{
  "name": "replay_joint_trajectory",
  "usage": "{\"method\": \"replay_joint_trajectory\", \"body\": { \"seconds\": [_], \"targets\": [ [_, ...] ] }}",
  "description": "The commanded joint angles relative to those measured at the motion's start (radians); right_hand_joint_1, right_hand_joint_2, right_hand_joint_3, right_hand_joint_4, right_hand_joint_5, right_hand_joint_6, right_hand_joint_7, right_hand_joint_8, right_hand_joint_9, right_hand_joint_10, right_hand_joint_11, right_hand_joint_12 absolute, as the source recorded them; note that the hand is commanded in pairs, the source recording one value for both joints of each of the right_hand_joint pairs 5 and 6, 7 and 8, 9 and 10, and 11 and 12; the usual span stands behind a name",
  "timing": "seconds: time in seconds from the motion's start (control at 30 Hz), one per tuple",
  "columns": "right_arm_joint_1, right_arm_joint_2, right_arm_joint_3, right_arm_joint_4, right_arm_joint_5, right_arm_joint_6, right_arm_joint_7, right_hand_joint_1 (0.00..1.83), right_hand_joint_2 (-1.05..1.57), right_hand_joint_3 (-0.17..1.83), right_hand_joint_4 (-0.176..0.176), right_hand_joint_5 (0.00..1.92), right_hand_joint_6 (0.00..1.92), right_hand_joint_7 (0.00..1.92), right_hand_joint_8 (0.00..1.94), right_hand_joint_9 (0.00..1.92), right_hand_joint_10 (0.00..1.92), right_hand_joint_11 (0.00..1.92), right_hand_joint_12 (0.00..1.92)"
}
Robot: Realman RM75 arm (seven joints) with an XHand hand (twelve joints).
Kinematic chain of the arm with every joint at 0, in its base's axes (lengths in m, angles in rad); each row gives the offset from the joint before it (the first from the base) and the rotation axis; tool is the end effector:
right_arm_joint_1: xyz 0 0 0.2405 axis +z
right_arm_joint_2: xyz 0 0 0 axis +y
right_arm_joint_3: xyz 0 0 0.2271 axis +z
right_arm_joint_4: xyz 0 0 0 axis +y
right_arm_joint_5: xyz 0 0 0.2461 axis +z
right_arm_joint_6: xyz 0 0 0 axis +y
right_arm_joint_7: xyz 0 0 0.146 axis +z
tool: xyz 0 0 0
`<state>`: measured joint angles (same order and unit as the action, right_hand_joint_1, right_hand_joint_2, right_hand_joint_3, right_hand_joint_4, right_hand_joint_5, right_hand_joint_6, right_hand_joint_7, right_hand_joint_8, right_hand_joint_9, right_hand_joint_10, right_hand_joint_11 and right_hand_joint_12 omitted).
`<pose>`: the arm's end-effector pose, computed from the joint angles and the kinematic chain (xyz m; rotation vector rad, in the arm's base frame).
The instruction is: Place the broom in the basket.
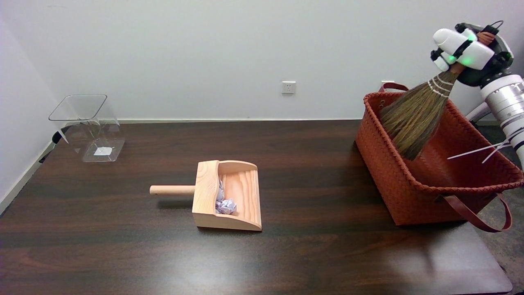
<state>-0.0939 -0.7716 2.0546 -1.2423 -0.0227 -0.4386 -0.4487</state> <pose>-0.1085 -0.3266 0.5705 1.1730 -1.0504 1.7531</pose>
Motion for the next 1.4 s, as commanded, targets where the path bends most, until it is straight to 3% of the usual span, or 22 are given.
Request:
{"method": "replay_joint_trajectory", "body": {
  "seconds": [0.03, 0.7, 1.4],
  "targets": [
    [0.002, -0.003, -0.096, 0.003, 0.002, -0.102, -0.266, 1.35, 1.57, 0.31, 0.0, 1.92, 1.92, 1.92, 1.92, 1.92, 1.92, 1.74, 1.74],
    [-0.1, -0.097, -0.152, 0.019, 0.083, -0.216, -0.506, 1.35, 1.57, 0.31, 0.0, 1.92, 1.92, 1.92, 1.92, 1.92, 1.92, 1.73, 1.73],
    [-0.094, -0.096, -0.218, -0.008, 0.083, -0.21, -0.629, 1.35, 1.57, 0.31, 0.0, 1.92, 1.92, 1.92, 1.92, 1.92, 1.92, 1.72, 1.72]
  ]
}}
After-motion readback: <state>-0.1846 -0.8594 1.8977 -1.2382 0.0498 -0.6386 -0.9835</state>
